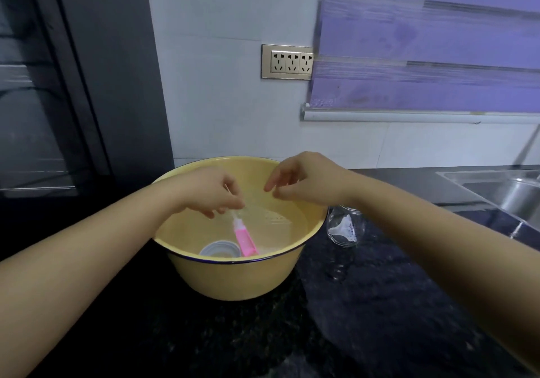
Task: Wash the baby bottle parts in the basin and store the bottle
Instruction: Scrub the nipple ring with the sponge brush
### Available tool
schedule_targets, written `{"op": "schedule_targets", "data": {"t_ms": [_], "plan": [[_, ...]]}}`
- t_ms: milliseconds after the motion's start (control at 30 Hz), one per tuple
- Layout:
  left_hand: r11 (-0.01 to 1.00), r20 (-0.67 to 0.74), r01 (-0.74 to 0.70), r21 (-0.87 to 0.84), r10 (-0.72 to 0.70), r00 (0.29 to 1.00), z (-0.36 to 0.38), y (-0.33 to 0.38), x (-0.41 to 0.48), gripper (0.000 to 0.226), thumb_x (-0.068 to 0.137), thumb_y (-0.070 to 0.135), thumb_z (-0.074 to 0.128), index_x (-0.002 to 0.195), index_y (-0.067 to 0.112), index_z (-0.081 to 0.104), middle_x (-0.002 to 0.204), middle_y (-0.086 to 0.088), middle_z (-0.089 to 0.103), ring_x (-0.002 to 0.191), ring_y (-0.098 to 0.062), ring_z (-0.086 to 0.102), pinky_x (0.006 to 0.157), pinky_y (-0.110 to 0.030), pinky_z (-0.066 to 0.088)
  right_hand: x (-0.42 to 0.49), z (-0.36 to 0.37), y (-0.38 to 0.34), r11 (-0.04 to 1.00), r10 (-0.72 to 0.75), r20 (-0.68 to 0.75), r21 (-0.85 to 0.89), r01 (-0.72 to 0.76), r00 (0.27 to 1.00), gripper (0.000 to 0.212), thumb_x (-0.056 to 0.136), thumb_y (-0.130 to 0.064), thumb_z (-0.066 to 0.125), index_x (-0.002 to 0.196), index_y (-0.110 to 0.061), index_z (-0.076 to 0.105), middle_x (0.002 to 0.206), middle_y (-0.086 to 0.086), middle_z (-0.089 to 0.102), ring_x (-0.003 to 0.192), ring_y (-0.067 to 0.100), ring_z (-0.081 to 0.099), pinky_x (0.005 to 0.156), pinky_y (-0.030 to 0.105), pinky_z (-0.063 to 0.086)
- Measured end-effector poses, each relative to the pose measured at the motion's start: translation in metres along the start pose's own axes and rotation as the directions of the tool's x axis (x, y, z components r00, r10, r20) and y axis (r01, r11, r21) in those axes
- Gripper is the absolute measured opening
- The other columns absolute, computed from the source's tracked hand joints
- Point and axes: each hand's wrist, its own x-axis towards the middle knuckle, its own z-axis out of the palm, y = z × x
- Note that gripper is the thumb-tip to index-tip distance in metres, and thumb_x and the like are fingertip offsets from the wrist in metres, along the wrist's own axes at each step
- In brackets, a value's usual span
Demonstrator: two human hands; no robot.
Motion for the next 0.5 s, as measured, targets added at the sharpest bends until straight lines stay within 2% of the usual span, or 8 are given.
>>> {"op": "schedule_targets", "data": {"t_ms": [100,233,300,367,433,500], "plan": [[0.976,0.178,-0.006,0.218,-0.034,0.983,-0.003,-0.008,-0.004,0.019,0.083,0.035,0.068,0.094,0.019,0.066,0.088,0.004,0.064,0.074,-0.009,0.060,0.072,-0.026,0.053,0.008,0.018,-0.014,0.990,-0.023,0.227,-0.130,0.053,0.974,0.022,0.083,-0.023,0.066,0.104,-0.030,0.069,0.082,-0.011,0.061,0.076,0.005,0.055,0.075,0.022,0.043],[0.896,0.346,-0.052,0.441,-0.117,0.931,-0.003,-0.014,-0.007,0.028,0.080,0.044,0.070,0.101,0.028,0.061,0.095,0.008,0.063,0.082,-0.011,0.057,0.077,-0.027,0.050,0.015,0.036,-0.026,0.965,0.014,0.466,-0.237,0.109,0.885,0.030,0.091,-0.033,0.057,0.120,-0.036,0.062,0.100,-0.008,0.061,0.090,0.010,0.054,0.082,0.024,0.040],[0.837,0.373,-0.075,0.542,-0.159,0.914,0.000,-0.015,-0.005,0.027,0.081,0.044,0.067,0.101,0.029,0.058,0.100,0.005,0.064,0.086,-0.015,0.057,0.082,-0.029,0.049,0.019,0.044,-0.028,0.949,0.055,0.520,-0.292,0.117,0.852,0.027,0.092,-0.040,0.053,0.116,-0.035,0.064,0.092,-0.014,0.058,0.092,0.009,0.051,0.085,0.025,0.039],[0.790,0.406,-0.104,0.605,-0.193,0.893,0.004,-0.014,-0.003,0.019,0.084,0.037,0.064,0.099,0.029,0.055,0.101,0.004,0.061,0.088,-0.016,0.055,0.081,-0.029,0.047,0.023,0.049,-0.026,0.937,0.088,0.530,-0.331,0.110,0.843,0.025,0.091,-0.046,0.052,0.104,-0.028,0.065,0.078,-0.019,0.057,0.090,0.011,0.052,0.083,0.028,0.040],[0.766,0.425,-0.131,0.629,-0.198,0.883,0.008,-0.014,0.001,0.007,0.086,0.029,0.060,0.088,0.027,0.054,0.094,0.003,0.059,0.085,-0.018,0.052,0.075,-0.028,0.043,0.027,0.051,-0.024,0.906,0.120,0.528,-0.404,0.124,0.841,0.023,0.091,-0.046,0.054,0.094,-0.024,0.056,0.070,-0.016,0.056,0.087,0.013,0.052,0.073,0.028,0.039],[0.746,0.433,-0.164,0.645,-0.181,0.883,0.010,-0.016,0.004,0.017,0.088,0.021,0.056,0.073,0.023,0.048,0.080,0.003,0.051,0.077,-0.019,0.046,0.068,-0.028,0.038,0.028,0.052,-0.022,0.864,0.140,0.518,-0.480,0.151,0.844,0.016,0.088,-0.035,0.060,0.094,-0.022,0.053,0.072,-0.010,0.054,0.081,0.016,0.052,0.061,0.025,0.038]]}}
